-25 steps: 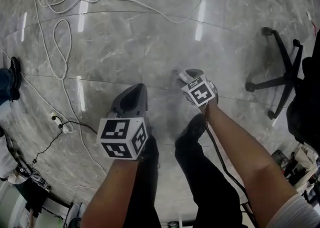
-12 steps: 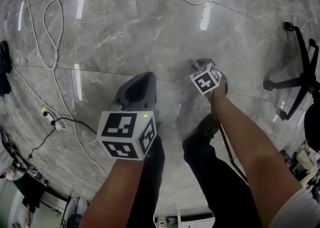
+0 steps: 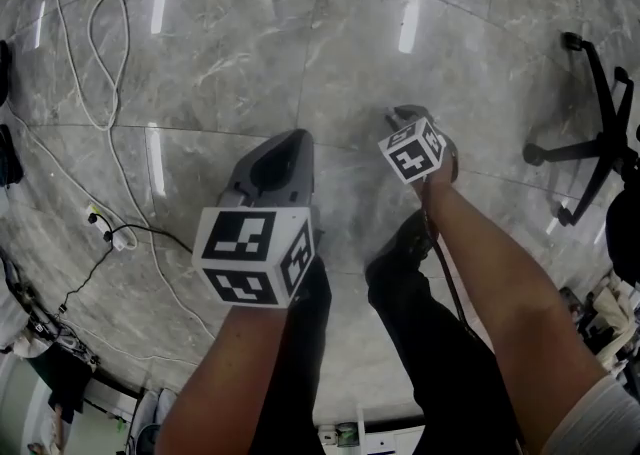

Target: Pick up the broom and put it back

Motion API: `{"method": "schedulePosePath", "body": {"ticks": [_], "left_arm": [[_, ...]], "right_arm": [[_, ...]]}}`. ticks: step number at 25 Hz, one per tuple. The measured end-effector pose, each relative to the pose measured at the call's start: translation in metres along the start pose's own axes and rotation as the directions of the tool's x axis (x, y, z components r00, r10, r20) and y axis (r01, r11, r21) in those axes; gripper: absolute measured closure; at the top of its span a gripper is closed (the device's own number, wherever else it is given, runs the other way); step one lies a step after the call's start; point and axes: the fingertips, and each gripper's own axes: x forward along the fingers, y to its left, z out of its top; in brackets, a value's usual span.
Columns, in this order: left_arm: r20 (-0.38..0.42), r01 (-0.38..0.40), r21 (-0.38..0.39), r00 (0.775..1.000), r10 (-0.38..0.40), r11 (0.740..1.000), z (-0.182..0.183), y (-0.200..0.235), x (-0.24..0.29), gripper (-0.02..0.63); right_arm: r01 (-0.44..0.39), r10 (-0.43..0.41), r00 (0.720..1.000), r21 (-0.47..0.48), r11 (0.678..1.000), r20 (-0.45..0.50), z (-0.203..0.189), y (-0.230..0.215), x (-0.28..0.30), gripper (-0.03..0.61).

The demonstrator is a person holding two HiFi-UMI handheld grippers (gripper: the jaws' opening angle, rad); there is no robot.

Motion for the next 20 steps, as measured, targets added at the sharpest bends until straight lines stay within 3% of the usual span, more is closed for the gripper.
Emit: {"method": "schedulePosePath", "body": {"ticks": [5, 11, 15, 20], "left_arm": [[0.031, 0.017, 0.005, 0.999, -0.017, 1.000, 0.043, -0.042, -0.045, 0.609], [0.078, 0.065, 0.060, 0.995, -0.070, 0.996, 0.116, -0.123, -0.118, 0.609], [0.089, 0.118, 0.166, 0.987, -0.134, 0.979, 0.177, -0.192, -0.170, 0.609], [0.087, 0.178, 0.299, 0.973, -0.213, 0.937, 0.234, -0.286, -0.253, 0.609]], "right_arm": [[-0.002, -0.002, 0.996, 0.043, 0.999, 0.091, 0.028, -0.004, -0.099, 0.494], [0.006, -0.021, 0.965, 0.058, 0.998, 0.260, 0.070, -0.006, -0.265, 0.495], [0.003, -0.023, 0.919, 0.051, 0.999, 0.394, 0.084, -0.011, -0.394, 0.495], [0.080, -0.120, 0.875, 0.104, 0.991, 0.469, 0.059, -0.025, -0.557, 0.497]]}}
